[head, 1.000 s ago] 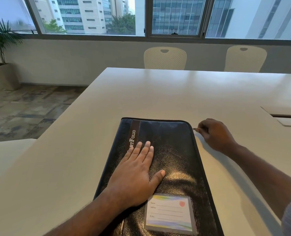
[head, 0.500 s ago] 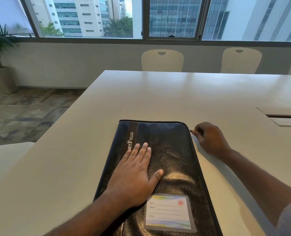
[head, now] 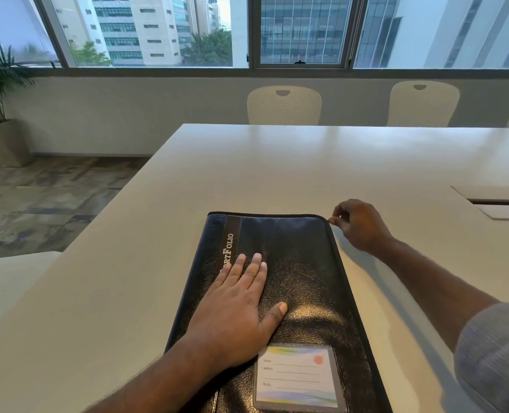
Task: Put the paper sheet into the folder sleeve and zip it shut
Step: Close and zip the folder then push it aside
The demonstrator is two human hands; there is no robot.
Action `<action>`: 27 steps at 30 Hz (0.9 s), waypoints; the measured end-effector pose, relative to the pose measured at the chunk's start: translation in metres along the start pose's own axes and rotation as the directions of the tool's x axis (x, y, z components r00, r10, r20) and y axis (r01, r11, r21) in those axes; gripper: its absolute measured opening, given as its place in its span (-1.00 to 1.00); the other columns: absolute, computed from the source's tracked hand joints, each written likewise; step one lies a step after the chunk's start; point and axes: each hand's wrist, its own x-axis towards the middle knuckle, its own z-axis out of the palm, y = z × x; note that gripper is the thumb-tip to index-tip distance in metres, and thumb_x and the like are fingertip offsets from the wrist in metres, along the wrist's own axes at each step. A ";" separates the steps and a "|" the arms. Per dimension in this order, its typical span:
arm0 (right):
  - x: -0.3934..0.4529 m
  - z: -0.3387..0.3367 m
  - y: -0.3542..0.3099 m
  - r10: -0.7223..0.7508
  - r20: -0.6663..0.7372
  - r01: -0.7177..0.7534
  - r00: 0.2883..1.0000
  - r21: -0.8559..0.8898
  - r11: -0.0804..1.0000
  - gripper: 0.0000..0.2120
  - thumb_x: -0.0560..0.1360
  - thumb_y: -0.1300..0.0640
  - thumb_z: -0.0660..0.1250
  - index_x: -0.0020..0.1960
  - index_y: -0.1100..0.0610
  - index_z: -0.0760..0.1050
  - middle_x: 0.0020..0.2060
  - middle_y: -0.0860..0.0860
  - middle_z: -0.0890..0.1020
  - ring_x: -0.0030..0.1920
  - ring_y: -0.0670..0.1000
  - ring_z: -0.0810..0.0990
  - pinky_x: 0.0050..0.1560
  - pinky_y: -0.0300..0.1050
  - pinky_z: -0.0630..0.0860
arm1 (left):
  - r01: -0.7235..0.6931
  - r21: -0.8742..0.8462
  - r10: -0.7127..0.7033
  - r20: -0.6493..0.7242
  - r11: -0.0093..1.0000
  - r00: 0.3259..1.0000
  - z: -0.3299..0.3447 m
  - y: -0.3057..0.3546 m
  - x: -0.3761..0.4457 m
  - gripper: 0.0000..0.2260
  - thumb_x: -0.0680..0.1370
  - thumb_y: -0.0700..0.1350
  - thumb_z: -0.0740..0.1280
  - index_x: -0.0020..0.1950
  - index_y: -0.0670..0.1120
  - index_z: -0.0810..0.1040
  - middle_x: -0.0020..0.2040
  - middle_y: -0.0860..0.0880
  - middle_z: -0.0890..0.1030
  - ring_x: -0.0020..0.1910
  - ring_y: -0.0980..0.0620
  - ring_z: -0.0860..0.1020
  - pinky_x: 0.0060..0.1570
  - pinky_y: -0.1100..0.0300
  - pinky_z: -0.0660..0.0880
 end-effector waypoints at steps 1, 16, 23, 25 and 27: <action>0.000 0.000 0.001 -0.007 0.008 0.007 1.000 0.019 1.000 -0.94 0.48 0.21 0.44 -0.14 0.20 0.62 -0.27 0.04 0.57 -0.28 0.04 0.49 -0.29 -0.20 0.33 | 0.000 -0.002 0.000 0.004 1.000 1.000 -0.001 0.000 0.000 -0.26 0.46 0.45 -0.29 0.54 0.11 -0.29 0.54 0.16 -0.31 0.49 0.15 -0.39 0.44 0.14 -0.36; -0.065 0.011 -0.082 0.047 0.097 -0.034 0.994 -0.135 0.990 -0.40 0.49 -0.28 0.24 0.32 0.14 0.41 0.25 0.11 0.53 0.26 0.12 0.46 0.30 0.04 0.37 | 0.037 -0.339 -0.074 -0.098 0.940 0.992 -0.060 -0.009 0.092 -0.77 0.44 0.16 0.32 -0.04 0.07 0.63 -0.09 0.14 0.64 -0.13 0.22 0.55 -0.08 0.24 0.47; -0.069 0.030 -0.093 0.144 0.298 -0.062 0.944 -0.267 0.962 -0.10 0.48 -0.44 -0.14 0.58 0.16 -0.12 0.59 0.15 -0.09 0.57 0.11 -0.20 0.53 0.06 -0.24 | 0.048 -0.372 -0.090 -0.096 0.927 0.991 -0.065 0.000 0.179 -0.78 0.49 0.06 0.35 0.01 -0.03 0.67 0.00 0.02 0.68 -0.09 0.09 0.58 -0.06 0.17 0.50; -0.071 0.034 -0.098 0.148 0.297 -0.061 0.943 -0.283 0.957 -0.12 0.48 -0.43 -0.18 0.58 0.14 -0.14 0.59 0.14 -0.12 0.56 0.14 -0.24 0.52 0.13 -0.27 | 0.082 -0.357 -0.088 0.000 0.931 0.996 -0.060 0.012 0.200 -0.69 0.52 0.11 0.33 0.04 -0.09 0.68 0.02 -0.04 0.69 -0.07 0.04 0.60 -0.05 0.13 0.53; -0.074 0.036 -0.100 0.157 0.292 -0.071 0.943 -0.285 0.956 -0.13 0.47 -0.44 -0.22 0.59 0.10 -0.16 0.59 0.10 -0.13 0.56 0.13 -0.27 0.51 0.21 -0.29 | 0.133 -0.300 -0.095 0.138 0.945 0.986 -0.052 0.027 0.220 -0.56 0.52 0.19 0.30 0.07 -0.17 0.65 0.01 -0.09 0.67 -0.06 -0.02 0.60 -0.12 0.12 0.53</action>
